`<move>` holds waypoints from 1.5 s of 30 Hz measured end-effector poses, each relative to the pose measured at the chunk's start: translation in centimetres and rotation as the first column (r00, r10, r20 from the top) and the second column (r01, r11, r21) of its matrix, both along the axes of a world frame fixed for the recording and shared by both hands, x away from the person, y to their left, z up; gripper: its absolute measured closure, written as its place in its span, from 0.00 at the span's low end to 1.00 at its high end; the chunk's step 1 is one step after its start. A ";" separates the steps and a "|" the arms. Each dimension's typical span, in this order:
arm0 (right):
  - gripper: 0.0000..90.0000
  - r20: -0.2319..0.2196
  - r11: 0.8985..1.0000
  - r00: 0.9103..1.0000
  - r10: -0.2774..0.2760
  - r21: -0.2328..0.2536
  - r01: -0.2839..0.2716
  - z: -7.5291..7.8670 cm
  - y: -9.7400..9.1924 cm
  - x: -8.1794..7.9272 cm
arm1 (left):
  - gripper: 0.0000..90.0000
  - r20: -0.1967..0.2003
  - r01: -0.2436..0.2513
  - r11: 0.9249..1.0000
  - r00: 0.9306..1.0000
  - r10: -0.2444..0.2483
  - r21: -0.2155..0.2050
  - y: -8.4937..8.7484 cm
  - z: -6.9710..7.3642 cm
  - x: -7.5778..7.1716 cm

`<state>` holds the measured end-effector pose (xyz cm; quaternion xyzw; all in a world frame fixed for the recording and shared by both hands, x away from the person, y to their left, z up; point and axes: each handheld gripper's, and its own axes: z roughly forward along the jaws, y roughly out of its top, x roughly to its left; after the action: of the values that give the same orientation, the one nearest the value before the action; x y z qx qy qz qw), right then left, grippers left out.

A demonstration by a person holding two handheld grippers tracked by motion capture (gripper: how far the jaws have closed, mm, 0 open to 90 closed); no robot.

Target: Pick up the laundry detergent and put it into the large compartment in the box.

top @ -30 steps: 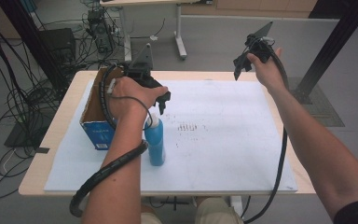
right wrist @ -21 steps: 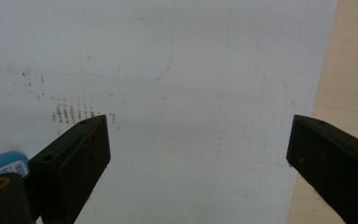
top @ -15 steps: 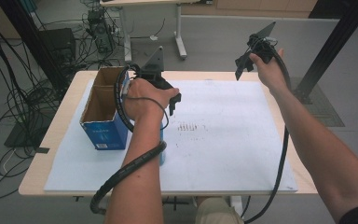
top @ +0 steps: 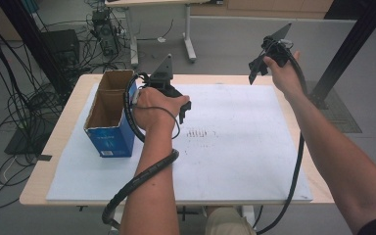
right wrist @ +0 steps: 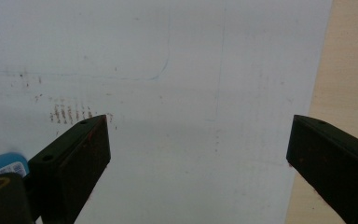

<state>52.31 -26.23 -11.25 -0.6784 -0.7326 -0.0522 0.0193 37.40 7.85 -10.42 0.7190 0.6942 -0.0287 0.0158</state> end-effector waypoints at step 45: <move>0.07 -0.003 1.000 1.000 -0.008 -0.010 0.008 -0.9 -0.4 -0.2 | 0.08 -0.009 -0.042 0.999 0.999 0.042 0.020 -0.3 -5.9 -0.9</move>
<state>52.14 -26.61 -12.17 -0.6816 -0.7300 -0.0477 0.0166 36.46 7.53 -16.37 0.7041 0.7096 -0.0251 0.0061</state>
